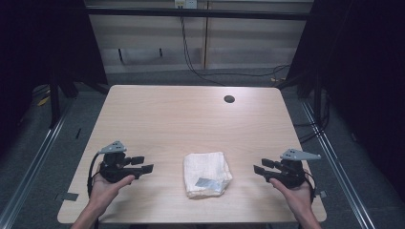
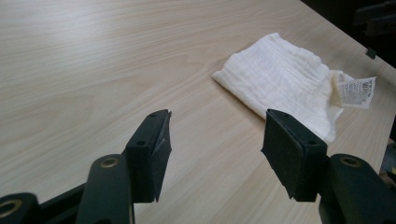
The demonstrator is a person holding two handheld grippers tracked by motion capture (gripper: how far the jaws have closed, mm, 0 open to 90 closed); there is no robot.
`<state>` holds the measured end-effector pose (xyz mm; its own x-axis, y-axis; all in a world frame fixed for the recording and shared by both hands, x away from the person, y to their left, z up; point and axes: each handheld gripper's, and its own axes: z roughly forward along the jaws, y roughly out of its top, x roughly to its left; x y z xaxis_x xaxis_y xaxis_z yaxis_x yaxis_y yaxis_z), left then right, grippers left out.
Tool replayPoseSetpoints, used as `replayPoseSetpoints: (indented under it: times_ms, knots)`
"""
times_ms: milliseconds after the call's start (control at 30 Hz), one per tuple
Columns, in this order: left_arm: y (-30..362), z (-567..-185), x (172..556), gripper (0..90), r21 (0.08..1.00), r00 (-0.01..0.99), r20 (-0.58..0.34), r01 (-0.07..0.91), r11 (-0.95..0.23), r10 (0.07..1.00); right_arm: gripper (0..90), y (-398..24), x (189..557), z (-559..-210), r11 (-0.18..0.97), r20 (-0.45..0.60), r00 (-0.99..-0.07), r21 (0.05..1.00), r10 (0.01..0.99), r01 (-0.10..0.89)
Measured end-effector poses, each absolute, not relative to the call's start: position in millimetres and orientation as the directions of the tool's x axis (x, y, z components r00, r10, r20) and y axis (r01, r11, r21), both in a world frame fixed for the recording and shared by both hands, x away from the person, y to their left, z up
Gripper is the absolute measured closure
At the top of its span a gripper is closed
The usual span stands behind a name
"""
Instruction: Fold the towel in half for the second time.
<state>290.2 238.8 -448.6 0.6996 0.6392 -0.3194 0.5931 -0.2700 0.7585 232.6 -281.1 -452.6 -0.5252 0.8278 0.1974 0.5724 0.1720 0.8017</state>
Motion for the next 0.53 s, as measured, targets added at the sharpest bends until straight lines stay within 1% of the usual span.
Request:
replayPoseSetpoints:
  times_ms: [33,100,133,233,300,367,433,500,533]
  knots:
    - [242.5,-449.3,288.6,41.7,0.761,0.695,-0.313,0.591,-0.266,0.648,52.4,-283.9,230.7,-453.4,0.167,0.201,-0.517,0.798,0.832,0.579]
    - [251.6,-452.8,286.4,40.9,0.756,0.676,-0.354,0.613,-0.228,0.646,51.7,-287.6,228.6,-455.4,0.166,0.199,-0.508,0.795,0.838,0.584]
    - [256.0,-455.8,283.7,40.7,0.750,0.663,-0.342,0.620,-0.232,0.666,51.3,-289.1,227.7,-456.2,0.161,0.200,-0.501,0.793,0.842,0.588]
    - [260.1,-462.2,275.8,38.1,0.747,0.664,-0.303,0.611,-0.262,0.683,49.5,-295.7,223.9,-459.4,0.145,0.204,-0.485,0.795,0.850,0.588]
    - [262.3,-470.4,266.8,37.8,0.754,0.653,-0.230,0.588,-0.292,0.722,48.8,-300.0,223.1,-460.6,0.127,0.217,-0.477,0.798,0.852,0.590]
    - [264.7,-475.4,266.9,36.9,0.724,0.662,-0.235,0.608,-0.326,0.712,48.2,-304.8,222.6,-461.8,0.098,0.230,-0.471,0.813,0.852,0.574]
    - [268.0,-473.7,268.6,36.8,0.740,0.656,-0.234,0.599,-0.306,0.718,47.9,-307.1,222.9,-463.8,0.105,0.222,-0.474,0.815,0.852,0.569]
    - [272.6,-473.1,272.1,36.7,0.743,0.637,-0.274,0.616,-0.262,0.720,46.5,-307.6,223.1,-468.4,0.124,0.201,-0.466,0.807,0.862,0.577]
    - [273.9,-473.8,272.9,36.0,0.741,0.632,-0.319,0.631,-0.230,0.706,46.1,-308.1,223.4,-470.5,0.129,0.196,-0.463,0.804,0.864,0.581]
